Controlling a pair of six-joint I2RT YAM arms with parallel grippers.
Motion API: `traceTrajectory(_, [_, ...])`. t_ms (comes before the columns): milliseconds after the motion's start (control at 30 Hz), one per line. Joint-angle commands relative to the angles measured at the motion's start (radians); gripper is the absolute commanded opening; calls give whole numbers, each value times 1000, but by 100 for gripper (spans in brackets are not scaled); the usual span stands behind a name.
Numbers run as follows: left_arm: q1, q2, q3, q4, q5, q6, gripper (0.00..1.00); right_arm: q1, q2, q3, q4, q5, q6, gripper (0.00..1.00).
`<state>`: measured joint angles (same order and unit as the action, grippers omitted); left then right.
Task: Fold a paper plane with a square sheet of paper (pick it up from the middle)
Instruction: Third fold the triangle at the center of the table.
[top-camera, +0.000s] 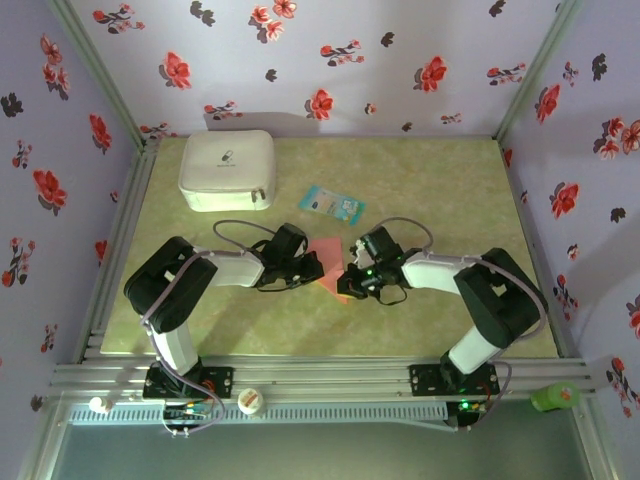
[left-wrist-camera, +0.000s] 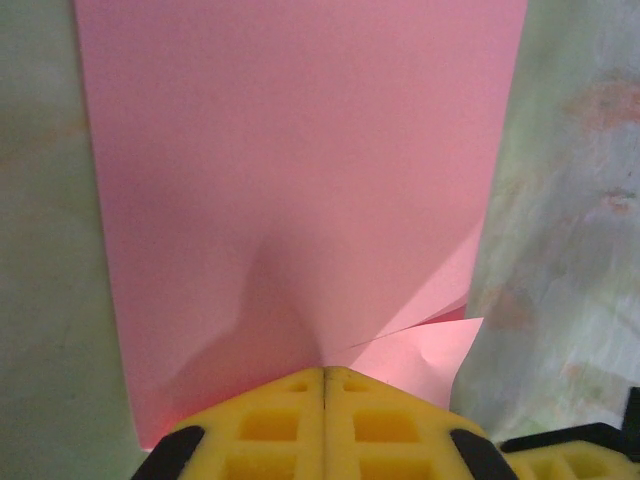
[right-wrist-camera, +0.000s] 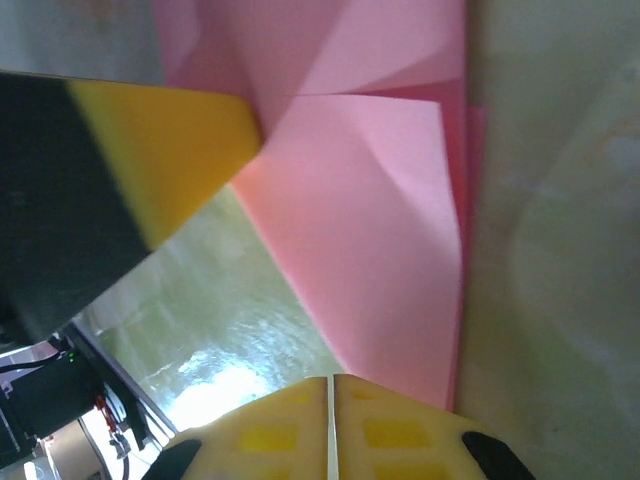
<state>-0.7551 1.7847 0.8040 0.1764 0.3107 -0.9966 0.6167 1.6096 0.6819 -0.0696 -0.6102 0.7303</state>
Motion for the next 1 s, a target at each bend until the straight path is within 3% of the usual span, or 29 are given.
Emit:
traceTrajectory(0, [-3, 30, -14, -102, -61, -2, 0, -8, 16, 1, 14, 2, 14, 9])
traceTrajectory(233, [-6, -3, 16, -96, -63, 9, 0, -9, 49, -47, -27, 42, -7, 5])
traceTrajectory(367, [-41, -61, 1, -12, -99, 4, 3, -11, 53, -29, -54, 56, -7, 5])
traceTrajectory(600, [-107, -58, 16, -14, -94, -9, 6, -11, 54, -22, -61, 65, -5, 4])
traceTrajectory(800, [-109, 0, -15, 49, -37, -38, 5, -11, 59, -20, -62, 69, -6, 4])
traceTrajectory(967, [-71, 13, -46, 15, -79, -62, 5, -11, 64, -18, -78, 77, -17, 4])
